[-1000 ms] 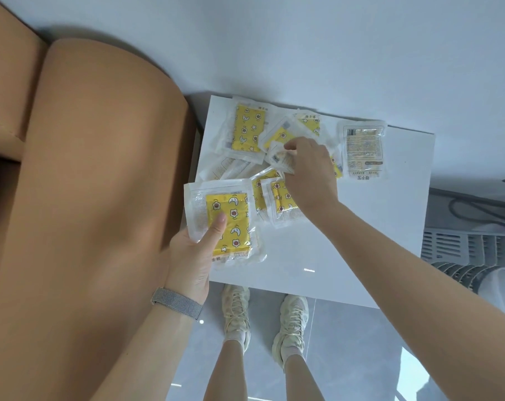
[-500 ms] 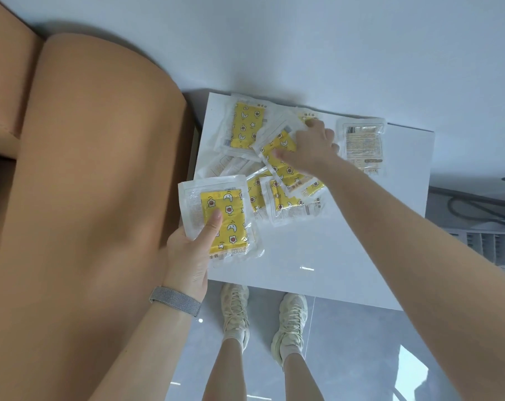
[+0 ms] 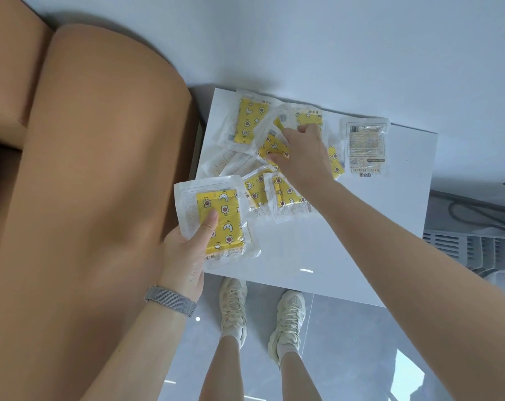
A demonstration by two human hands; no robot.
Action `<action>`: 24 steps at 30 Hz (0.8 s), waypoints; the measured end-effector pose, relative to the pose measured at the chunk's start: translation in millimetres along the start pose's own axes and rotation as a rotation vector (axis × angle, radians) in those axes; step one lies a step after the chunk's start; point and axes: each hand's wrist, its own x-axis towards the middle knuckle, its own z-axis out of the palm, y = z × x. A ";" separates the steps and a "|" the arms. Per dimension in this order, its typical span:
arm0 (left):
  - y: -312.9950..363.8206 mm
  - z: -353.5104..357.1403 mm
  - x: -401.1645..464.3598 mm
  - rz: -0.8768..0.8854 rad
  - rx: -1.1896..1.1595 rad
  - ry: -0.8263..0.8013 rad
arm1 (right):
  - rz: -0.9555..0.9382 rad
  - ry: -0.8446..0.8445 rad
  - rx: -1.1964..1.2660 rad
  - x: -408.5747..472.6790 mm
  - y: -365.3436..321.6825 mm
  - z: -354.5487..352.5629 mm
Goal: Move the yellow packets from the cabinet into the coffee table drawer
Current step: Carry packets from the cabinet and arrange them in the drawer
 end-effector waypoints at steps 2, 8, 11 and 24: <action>0.2 0.6 -2.0 0.008 0.004 -0.005 | -0.015 0.024 0.114 -10.1 1.0 -3.9; 6.8 5.9 -16.8 0.064 0.032 -0.036 | 0.276 0.071 1.101 -74.8 13.6 -34.2; 18.3 11.3 -46.1 0.117 0.092 -0.094 | 0.384 0.106 1.336 -120.8 19.8 -58.9; 109.2 80.5 -283.2 0.266 0.294 -0.263 | 0.364 0.256 1.509 -341.5 -8.0 -254.6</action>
